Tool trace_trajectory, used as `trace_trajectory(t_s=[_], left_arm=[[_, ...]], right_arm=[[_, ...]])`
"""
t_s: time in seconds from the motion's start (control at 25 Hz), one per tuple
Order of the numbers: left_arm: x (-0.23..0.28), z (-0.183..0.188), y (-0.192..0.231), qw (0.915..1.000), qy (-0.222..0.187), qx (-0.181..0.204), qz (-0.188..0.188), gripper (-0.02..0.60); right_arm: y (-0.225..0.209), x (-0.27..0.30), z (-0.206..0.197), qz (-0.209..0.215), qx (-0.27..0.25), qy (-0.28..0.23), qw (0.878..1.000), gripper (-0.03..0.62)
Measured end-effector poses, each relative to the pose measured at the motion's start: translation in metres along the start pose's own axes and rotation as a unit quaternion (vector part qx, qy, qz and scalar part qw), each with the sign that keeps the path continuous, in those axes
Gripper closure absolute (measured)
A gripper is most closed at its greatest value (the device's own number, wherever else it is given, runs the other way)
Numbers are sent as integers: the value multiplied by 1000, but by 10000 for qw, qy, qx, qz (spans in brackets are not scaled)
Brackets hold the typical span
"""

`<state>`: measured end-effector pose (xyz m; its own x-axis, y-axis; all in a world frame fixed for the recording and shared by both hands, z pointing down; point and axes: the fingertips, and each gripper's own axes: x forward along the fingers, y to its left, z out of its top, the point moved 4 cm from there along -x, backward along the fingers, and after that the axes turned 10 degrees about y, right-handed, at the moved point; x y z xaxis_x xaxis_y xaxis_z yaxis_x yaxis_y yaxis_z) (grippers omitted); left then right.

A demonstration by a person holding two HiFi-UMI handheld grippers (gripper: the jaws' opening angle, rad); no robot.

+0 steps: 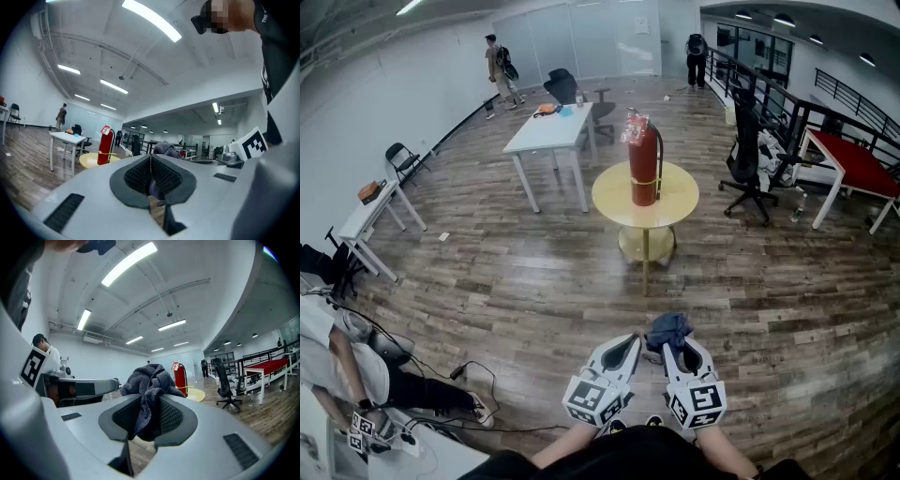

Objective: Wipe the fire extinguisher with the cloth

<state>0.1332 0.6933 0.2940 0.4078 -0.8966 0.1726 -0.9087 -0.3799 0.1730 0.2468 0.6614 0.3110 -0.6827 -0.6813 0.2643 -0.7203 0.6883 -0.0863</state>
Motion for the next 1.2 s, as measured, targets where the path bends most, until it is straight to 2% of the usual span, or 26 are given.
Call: trace_trajectory(t_s=[0.24, 0.44, 0.8, 0.92, 1.0, 1.08, 1.2], left_arm=[[2, 1, 7, 10000, -51, 24, -80, 558], [-3, -3, 12, 9999, -47, -64, -99, 558], [-36, -17, 34, 9998, -83, -185, -87, 558], [-49, -16, 56, 9998, -182, -91, 1, 558], [-41, -6, 68, 9998, -207, -72, 32, 558], [-30, -3, 73, 9998, -107, -153, 30, 557], [-14, -8, 79, 9996, 111, -231, 73, 557]], right_arm=[[2, 6, 1, -29, 16, -58, 10000, 502], [1, 6, -2, -89, 297, -79, 9995, 502], [35, 9, -3, -23, -45, -180, 9998, 502], [48, 16, 2, 56, -140, -394, 9991, 503], [43, 26, 10, 179, -204, -394, 9989, 502], [29, 35, 9, 204, -298, -138, 9993, 503], [-1, 46, -1, 134, -81, 85, 9998, 502]])
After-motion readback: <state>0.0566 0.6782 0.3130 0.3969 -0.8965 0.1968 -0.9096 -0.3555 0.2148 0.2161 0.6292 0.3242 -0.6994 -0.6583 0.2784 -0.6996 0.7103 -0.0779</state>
